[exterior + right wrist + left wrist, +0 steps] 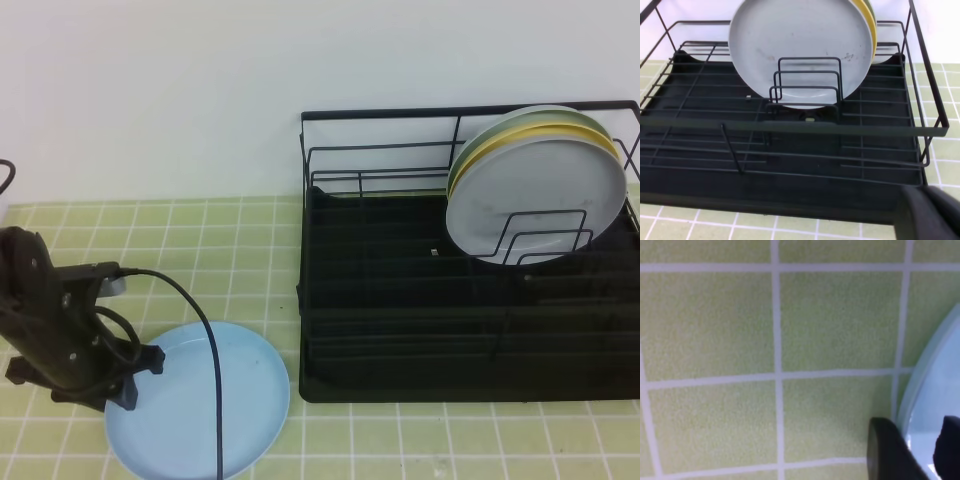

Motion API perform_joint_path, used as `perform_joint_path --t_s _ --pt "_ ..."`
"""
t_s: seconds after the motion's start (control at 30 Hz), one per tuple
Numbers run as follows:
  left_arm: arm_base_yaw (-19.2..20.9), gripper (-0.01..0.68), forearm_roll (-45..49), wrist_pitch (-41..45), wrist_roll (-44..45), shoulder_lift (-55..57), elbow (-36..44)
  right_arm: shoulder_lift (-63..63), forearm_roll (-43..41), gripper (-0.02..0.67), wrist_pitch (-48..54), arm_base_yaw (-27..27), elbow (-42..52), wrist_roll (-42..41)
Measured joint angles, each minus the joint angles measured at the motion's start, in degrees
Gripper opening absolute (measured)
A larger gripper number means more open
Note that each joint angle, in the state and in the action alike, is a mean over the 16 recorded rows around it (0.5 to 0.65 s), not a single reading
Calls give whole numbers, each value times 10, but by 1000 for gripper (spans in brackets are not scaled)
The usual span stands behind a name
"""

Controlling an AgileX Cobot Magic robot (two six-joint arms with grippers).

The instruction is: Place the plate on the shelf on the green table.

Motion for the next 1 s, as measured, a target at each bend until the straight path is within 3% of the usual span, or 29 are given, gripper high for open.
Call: perform_joint_path --t_s 0.57,1.0 --pt "0 26 23 -4 2 -8 0 0 0 10 0 0 0 0" --pt "0 4 97 -13 9 -112 0 0 6 11 3 0 0 -1"
